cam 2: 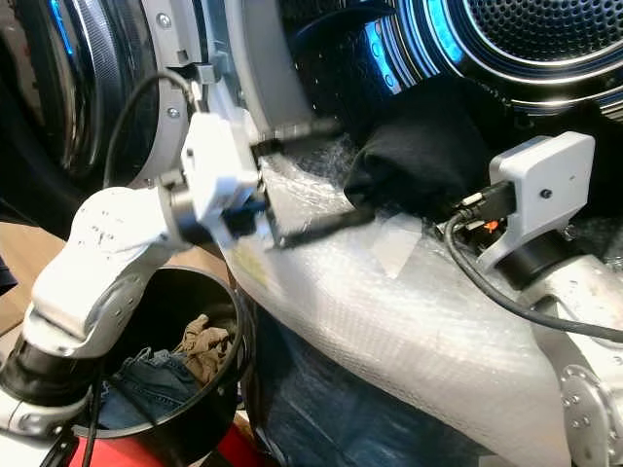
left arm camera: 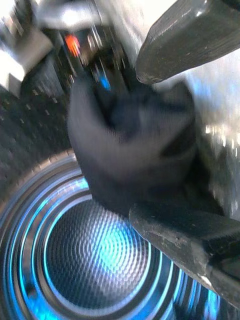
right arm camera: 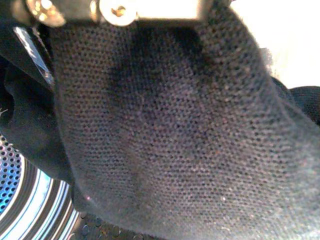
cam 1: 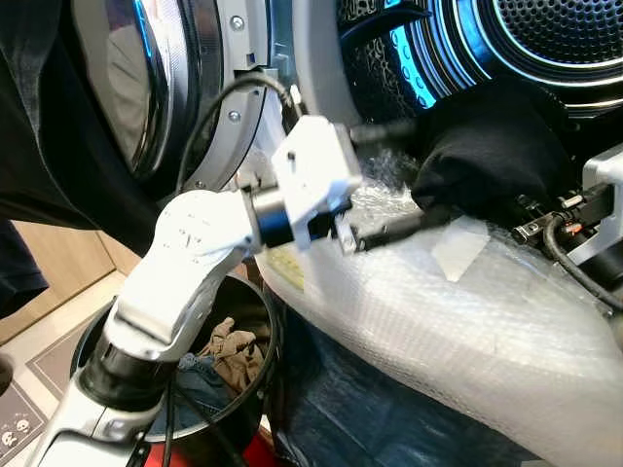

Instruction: Clothes washing

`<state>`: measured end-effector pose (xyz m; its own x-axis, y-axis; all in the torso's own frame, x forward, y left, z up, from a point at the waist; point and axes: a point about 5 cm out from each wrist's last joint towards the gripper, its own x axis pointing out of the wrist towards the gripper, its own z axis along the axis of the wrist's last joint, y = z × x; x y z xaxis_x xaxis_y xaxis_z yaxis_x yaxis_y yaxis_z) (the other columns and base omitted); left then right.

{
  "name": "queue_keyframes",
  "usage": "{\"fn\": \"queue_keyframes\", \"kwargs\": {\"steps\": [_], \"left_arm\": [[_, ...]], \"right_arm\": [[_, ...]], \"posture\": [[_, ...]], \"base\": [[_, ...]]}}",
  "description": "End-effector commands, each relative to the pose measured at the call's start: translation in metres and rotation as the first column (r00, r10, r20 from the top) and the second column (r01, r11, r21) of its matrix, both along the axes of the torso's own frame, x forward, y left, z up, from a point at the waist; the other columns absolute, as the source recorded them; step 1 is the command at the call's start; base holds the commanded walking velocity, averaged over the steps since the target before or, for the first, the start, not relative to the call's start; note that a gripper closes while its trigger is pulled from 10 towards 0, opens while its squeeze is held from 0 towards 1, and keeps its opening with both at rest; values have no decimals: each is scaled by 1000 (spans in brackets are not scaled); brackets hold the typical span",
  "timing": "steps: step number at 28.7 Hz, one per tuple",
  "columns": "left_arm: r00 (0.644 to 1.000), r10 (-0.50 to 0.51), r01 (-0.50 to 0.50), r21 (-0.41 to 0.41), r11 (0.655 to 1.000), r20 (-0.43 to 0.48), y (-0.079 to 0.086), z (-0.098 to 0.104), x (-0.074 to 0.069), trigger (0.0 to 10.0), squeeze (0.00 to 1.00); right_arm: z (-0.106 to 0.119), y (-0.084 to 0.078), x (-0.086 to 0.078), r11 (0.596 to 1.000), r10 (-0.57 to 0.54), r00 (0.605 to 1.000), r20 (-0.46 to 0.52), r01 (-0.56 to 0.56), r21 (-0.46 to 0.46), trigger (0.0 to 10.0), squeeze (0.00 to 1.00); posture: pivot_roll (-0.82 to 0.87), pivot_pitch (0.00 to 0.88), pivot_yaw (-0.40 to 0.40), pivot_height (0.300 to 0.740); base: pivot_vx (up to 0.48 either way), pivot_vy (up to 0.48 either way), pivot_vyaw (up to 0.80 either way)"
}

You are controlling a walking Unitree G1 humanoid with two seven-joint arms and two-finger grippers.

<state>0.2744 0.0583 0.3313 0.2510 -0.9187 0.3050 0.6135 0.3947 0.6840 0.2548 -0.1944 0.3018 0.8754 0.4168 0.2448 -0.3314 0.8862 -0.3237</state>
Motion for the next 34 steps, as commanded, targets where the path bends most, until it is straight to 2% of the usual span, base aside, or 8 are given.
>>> {"fn": "queue_keyframes", "kwargs": {"steps": [1,4,8,17,18,24,34], "left_arm": [[999,20,-21,5,1000,43,-3,2,1,10000,0],[996,29,-29,-4,1000,79,-6,4,3,10000,0],[996,50,-51,14,999,72,-10,-4,10,10000,0],[995,53,-54,9,999,86,-11,-5,13,10000,0],[999,40,-40,-14,999,17,-12,-10,18,0,0],[999,38,-39,-54,998,-34,-12,-13,23,0,0],[998,-15,14,-33,999,-54,-16,-14,20,0,0]], "right_arm": [[-16,-4,5,1000,-21,996,-90,22,14,10000,0],[-17,-3,5,1000,-21,996,-91,22,16,10000,0],[-18,-2,5,1000,-20,996,-88,21,20,10000,0],[-18,-2,5,1000,-20,996,-86,22,21,10000,0],[-17,-1,5,1000,-12,997,-80,14,18,10000,0],[-15,1,5,1000,-9,997,-73,10,13,10000,0],[-14,5,4,1000,2,998,-63,-1,22,10000,0]], "posture": [[-45,63,-8,740],[-48,53,-6,740],[-52,47,-4,740],[-52,47,-4,740],[-52,52,-5,740],[-58,73,-4,740],[-52,82,1,740]], "base": [[0,0,0],[0,0,0],[0,0,0],[0,0,0],[0,0,0],[0,0,0],[0,0,0]]}}
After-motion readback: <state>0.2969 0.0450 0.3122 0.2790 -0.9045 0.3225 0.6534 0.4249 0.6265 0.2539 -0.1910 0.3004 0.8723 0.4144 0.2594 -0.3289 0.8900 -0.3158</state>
